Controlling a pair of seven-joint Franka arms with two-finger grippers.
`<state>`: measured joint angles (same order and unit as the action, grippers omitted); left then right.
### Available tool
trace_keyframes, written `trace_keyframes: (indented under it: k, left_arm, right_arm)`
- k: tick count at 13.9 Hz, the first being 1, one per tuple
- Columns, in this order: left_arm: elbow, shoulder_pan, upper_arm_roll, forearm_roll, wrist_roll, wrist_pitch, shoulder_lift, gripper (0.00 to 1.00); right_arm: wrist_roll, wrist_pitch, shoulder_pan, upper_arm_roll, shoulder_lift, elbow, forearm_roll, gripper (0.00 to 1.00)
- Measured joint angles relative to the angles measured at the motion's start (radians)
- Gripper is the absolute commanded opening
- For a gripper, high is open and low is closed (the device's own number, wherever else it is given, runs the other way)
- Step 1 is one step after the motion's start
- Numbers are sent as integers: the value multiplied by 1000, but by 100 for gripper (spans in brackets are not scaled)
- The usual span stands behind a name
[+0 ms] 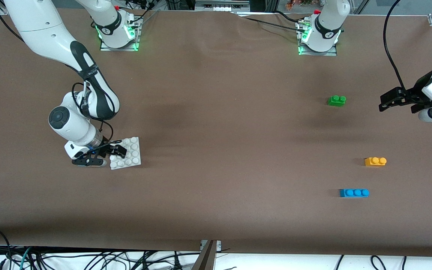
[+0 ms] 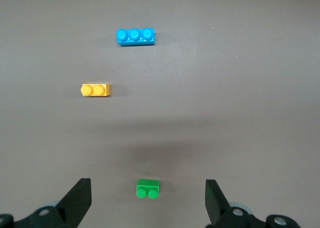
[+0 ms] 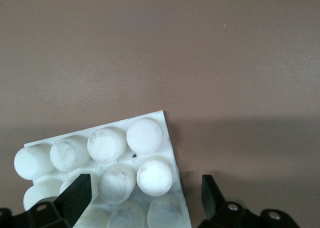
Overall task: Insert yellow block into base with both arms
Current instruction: 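Grip the edge of the white base plate with the right gripper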
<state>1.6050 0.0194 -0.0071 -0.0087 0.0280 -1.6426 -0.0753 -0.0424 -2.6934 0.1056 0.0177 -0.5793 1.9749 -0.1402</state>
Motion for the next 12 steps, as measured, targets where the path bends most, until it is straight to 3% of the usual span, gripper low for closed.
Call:
trace_keyframes:
  k: [12]
  left_arm:
    - [0,0,0,0,0,2,0,100]
  right_arm:
    - [6,-23,1,44,-6,9,-60,81]
